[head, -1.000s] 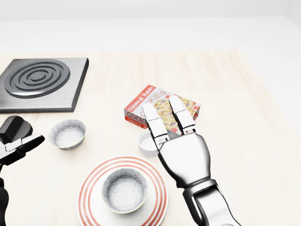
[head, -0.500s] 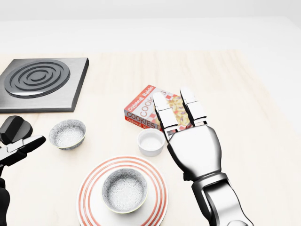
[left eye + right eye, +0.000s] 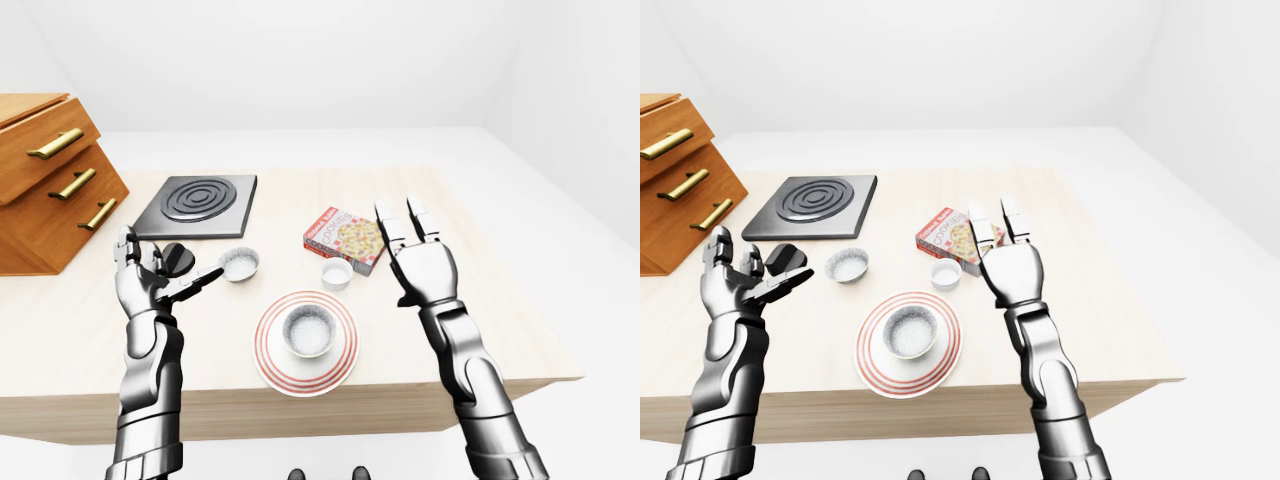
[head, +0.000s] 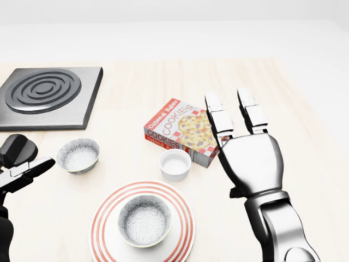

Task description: Pick the akita bowl next to the plate and place it on the plate.

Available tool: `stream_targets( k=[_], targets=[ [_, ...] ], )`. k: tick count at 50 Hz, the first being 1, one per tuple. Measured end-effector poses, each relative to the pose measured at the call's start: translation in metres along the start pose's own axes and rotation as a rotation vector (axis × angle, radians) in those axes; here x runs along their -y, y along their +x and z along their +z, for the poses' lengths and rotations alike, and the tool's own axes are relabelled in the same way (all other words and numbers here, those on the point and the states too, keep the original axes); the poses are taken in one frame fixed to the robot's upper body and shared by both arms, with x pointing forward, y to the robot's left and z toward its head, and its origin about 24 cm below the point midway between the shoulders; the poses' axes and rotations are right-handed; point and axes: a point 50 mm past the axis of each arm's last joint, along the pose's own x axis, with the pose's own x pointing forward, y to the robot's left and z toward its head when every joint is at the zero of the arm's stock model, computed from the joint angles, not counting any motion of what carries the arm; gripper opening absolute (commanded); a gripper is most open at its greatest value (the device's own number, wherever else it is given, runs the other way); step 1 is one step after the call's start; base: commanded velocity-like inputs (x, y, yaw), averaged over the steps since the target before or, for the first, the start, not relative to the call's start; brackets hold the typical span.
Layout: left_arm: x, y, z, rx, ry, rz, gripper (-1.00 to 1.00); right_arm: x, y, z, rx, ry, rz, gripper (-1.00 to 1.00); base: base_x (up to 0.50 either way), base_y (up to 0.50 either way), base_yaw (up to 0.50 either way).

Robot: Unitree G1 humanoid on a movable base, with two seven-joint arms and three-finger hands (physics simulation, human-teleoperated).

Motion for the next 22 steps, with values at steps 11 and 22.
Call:
stream_targets(
  k=[11, 22],
  targets=[
    [0.0, -0.001, 0.001, 0.001, 0.002, 0.0, 1.0, 0.029, 0.004, -0.015, -0.032, 0.024, -0.063, 1.0, 0.0, 0.0, 0.0],
    [0.002, -0.003, 0.006, 0.011, -0.001, -0.007, 1.0, 0.058, 0.005, -0.018, -0.025, 0.041, -0.123, 1.0, 0.0, 0.0, 0.0]
  ],
)
